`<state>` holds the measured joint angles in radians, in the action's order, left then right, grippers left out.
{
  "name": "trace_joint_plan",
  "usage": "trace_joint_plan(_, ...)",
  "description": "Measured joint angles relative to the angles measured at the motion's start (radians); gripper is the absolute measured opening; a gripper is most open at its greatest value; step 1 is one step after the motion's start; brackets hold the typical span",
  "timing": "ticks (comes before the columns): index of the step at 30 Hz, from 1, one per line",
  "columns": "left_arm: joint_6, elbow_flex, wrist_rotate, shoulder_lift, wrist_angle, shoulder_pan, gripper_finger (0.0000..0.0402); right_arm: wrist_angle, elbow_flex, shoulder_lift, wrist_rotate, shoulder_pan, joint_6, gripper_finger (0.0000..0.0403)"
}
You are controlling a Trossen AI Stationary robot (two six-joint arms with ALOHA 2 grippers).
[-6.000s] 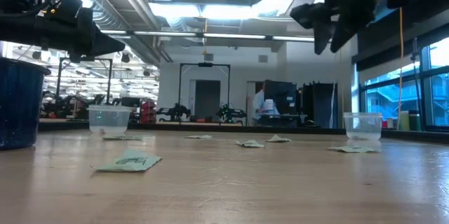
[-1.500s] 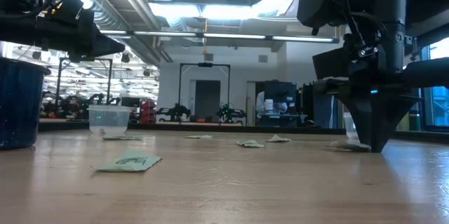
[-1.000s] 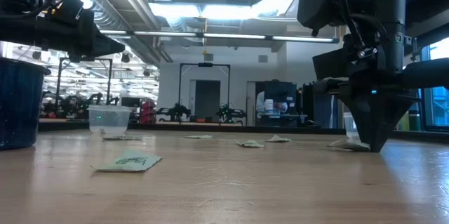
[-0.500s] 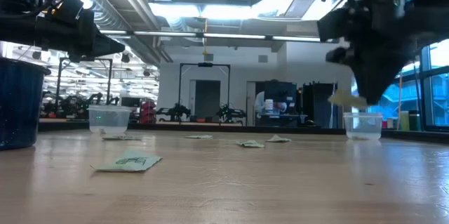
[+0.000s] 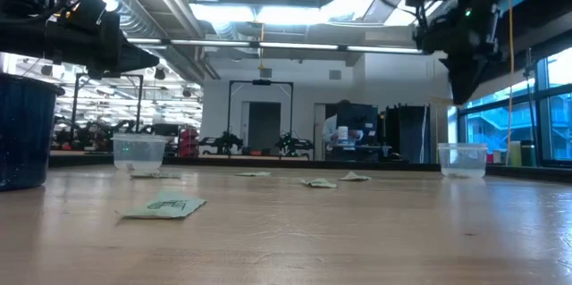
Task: Pick and place Stevia / Truvia into bins
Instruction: Put the stevia packet into the right transparent container
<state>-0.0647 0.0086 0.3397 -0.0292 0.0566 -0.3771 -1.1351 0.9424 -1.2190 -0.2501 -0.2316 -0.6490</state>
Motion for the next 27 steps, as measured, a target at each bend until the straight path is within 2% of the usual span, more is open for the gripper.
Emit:
trace_joint_plan(7,0.0,0.0,0.0,0.0,0.0,0.0,0.0043,-0.02,0.0,-0.042,0.0,-0.225,0.011,0.0045)
trace_joint_plan(12,0.0,0.0,0.0,0.0,0.0,0.0,0.0043,-0.019,0.0,-0.106,0.006,-0.328,0.096,0.0045)
trace_joint_plan(20,0.0,0.0,0.0,0.0,0.0,0.0,0.0043,0.003,0.0,-0.22,0.008,-0.399,0.184,0.0045)
trace_joint_plan(27,0.0,0.0,0.0,0.0,0.0,0.0,0.0043,0.022,0.0,-0.277,0.007,-0.414,0.19,0.0045)
